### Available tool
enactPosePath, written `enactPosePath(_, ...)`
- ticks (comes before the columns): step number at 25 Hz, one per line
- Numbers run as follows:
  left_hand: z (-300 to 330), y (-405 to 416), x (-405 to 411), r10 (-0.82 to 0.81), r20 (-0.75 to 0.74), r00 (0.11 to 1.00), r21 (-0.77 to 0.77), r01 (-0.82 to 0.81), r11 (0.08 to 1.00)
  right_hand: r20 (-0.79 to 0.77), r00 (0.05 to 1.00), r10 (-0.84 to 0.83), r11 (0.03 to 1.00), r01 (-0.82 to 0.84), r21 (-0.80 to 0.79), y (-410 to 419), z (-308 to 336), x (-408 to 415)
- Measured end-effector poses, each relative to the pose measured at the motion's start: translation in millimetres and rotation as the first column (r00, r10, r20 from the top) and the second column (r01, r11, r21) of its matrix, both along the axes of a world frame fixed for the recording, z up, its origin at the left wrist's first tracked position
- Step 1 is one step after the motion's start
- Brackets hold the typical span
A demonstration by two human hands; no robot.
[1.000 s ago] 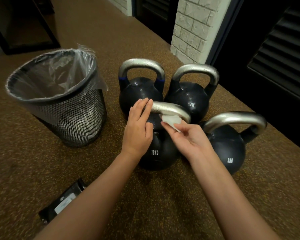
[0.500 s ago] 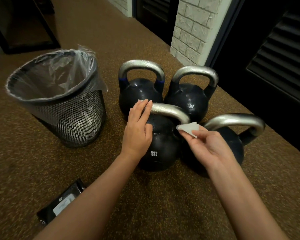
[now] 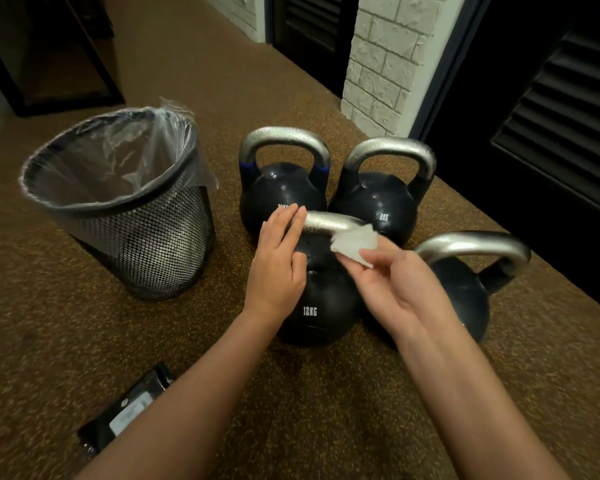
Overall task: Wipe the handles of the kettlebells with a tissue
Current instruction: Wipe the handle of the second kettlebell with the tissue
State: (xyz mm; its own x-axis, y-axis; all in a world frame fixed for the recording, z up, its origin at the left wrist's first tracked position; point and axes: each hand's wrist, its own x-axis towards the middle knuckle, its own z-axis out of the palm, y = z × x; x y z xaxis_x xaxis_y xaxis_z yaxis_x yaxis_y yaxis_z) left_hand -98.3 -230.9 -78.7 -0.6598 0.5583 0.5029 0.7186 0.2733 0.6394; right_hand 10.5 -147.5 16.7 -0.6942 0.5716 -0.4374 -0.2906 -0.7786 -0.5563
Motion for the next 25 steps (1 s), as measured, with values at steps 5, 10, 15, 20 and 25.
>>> enactPosePath(5, 0.0, 0.2, 1.2, 0.010, 0.016, 1.000, -0.003, -0.010, 1.000, 0.544, 0.778, -0.314, 0.199, -0.506, 0.839, 12.2, -6.3, -4.3)
enactPosePath(10, 2.9, -0.4, 1.5, -0.006, 0.052, 0.999, 0.006, 0.006, 1.000, 0.641, 0.624, -0.447, -0.185, -0.765, 0.617, 5.0, -22.4, -32.2)
enactPosePath(15, 12.4, -2.6, 3.6, 0.002, 0.153, 0.988, 0.071, -0.013, 0.997, 0.655, 0.721, -0.228, -0.051, -0.680, 0.731, 4.0, -4.9, -40.2)
enactPosePath(20, 19.2, -7.0, 6.2, -0.074, -0.043, 0.996, -0.157, 0.067, 0.985, 0.593, 0.803, -0.062, 0.118, -0.584, 0.803, 17.0, 11.6, -38.6)
enactPosePath(25, 19.0, 1.8, 6.6, -0.050, -0.404, 0.913, -0.400, -0.127, 0.908, 0.585, 0.811, -0.015, 0.328, -0.548, 0.769, 59.6, -0.7, -35.9)
